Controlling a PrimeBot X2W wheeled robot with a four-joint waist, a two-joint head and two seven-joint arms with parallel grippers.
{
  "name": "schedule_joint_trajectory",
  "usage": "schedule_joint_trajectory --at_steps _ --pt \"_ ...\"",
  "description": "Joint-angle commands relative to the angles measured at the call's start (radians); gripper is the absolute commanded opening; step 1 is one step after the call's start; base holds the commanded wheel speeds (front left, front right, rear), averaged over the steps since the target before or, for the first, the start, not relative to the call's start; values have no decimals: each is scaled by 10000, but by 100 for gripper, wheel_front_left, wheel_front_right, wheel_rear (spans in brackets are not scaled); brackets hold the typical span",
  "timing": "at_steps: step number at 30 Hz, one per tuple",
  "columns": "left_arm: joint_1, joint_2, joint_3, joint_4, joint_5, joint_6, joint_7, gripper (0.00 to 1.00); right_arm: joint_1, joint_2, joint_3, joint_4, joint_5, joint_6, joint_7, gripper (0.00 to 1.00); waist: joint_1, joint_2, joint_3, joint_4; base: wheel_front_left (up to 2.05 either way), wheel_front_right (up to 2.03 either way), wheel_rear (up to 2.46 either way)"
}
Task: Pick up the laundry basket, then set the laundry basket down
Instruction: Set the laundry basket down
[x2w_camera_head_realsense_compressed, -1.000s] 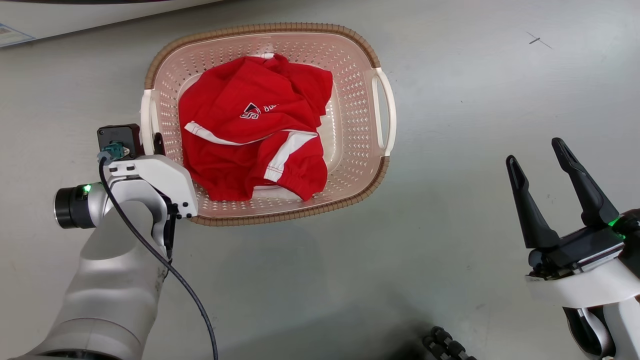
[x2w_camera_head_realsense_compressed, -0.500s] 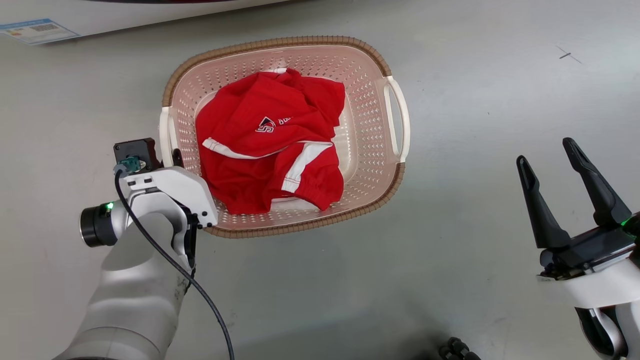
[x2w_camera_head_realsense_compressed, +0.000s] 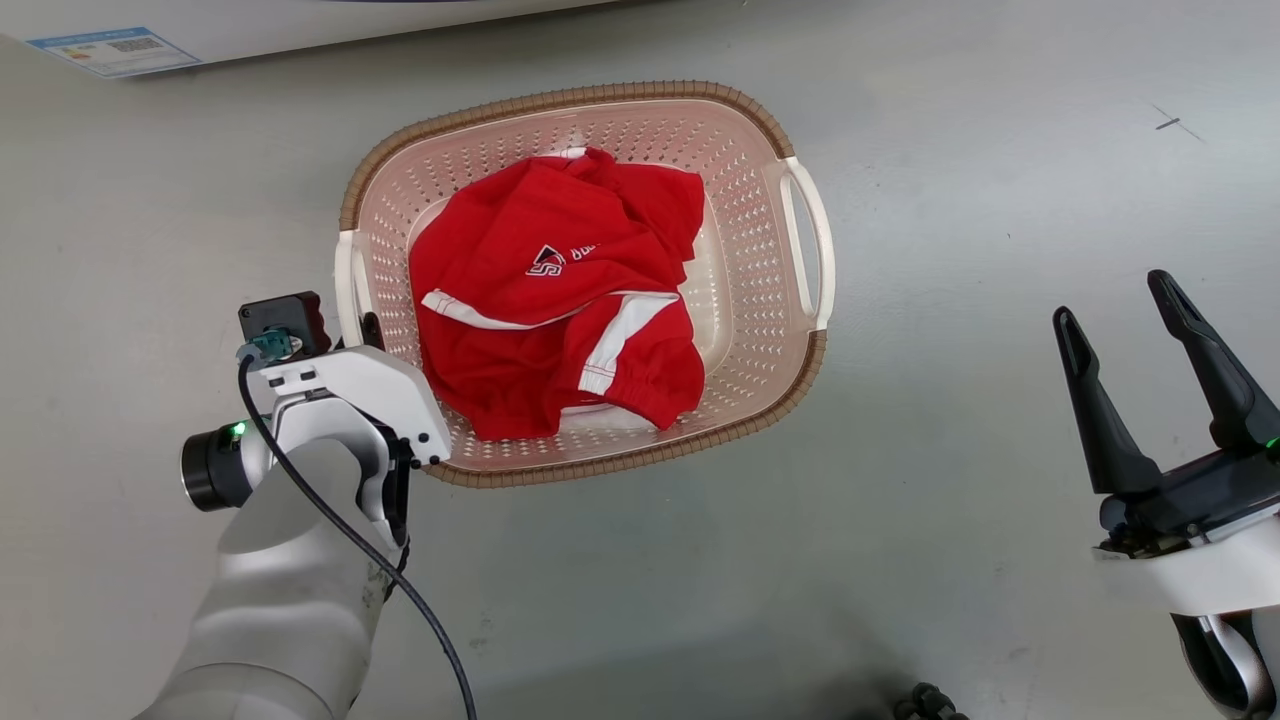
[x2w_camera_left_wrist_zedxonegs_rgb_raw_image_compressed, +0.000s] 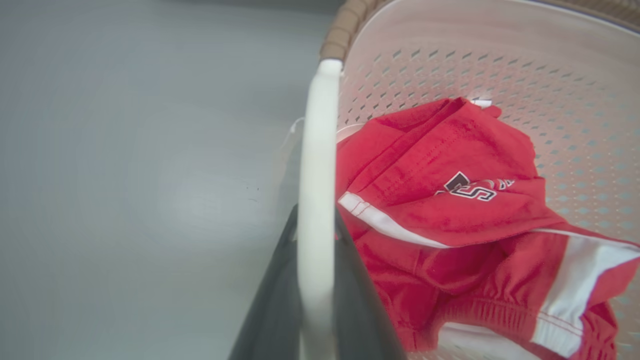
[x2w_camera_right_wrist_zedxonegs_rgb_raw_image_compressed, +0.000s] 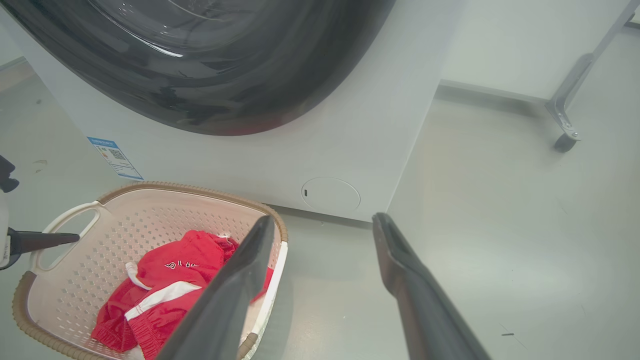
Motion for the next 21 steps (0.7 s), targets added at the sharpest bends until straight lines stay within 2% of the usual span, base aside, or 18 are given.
schedule_joint_trajectory --at_steps 1,2,21 --pt "441 223 117 -65 -136 16 -106 36 368 -295 135 -271 -62 -36 -61 100 0 0 -1 5 0 0 0" --pt "456 222 44 -65 -295 2 -53 100 366 -314 152 -260 -47 -36 -61 100 0 0 -3 13 0 0 0" --pt "563 220 -856 -212 -1416 -218 -134 100 330 -266 217 -5 31 -36 -61 100 0 0 -442 32 0 0 0"
